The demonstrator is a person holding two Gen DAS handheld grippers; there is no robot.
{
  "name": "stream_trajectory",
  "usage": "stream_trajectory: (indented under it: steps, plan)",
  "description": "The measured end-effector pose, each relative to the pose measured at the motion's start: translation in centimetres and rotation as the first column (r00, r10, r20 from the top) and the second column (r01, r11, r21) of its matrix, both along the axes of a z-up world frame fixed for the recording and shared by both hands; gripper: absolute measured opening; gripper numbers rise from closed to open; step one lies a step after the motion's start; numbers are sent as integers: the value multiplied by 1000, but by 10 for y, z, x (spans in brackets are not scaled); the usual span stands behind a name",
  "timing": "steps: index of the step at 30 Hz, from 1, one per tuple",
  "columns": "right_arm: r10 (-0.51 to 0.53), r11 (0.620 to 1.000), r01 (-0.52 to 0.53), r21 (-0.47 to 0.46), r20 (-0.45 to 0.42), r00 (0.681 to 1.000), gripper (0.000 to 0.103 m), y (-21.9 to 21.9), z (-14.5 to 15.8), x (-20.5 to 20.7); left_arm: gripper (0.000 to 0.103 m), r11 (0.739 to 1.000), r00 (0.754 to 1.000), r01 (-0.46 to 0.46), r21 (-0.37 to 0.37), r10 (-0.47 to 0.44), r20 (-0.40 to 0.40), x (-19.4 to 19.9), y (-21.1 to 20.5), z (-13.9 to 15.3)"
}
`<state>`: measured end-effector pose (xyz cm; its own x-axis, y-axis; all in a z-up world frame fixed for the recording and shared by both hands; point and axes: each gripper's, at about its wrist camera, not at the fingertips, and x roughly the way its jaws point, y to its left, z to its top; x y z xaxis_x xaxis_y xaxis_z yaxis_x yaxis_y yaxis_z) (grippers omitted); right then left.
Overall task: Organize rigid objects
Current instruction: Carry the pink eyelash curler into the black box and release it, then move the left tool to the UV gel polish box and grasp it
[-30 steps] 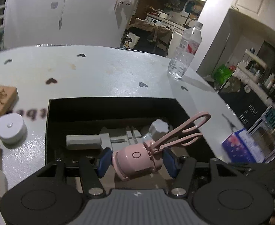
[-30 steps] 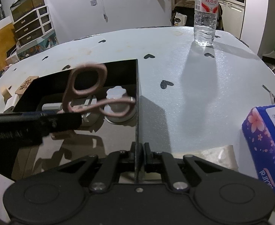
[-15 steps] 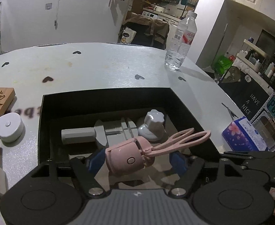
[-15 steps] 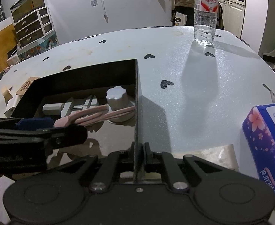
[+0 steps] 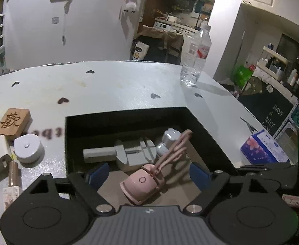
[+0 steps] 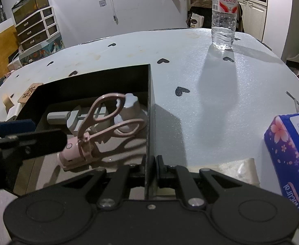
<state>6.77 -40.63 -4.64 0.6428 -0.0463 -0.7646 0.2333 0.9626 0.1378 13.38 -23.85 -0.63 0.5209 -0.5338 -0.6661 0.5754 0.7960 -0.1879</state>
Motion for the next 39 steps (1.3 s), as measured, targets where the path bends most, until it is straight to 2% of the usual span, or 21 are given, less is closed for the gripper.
stream_trajectory:
  steps: [10,17,27,39]
  plan:
    - [-2,1000,2,5,-1,1000,9,0,0,1,88,1000,1000,17,-12,-17,-1,-4,5,5]
    - [-4,1000,4,8,1,1000,7,-1,0,1,99,999,1000,17,-33,-16,21,-10,18,12]
    - [-9,1000,9,14,6,1000,7,-2,-1,-1,103,995,987,-100,-16,101,128,-11,66,23]
    - [-14,1000,13,25,6,1000,9,-3,-1,-1,103,956,949,-290,51,280,145,-5,134,2]
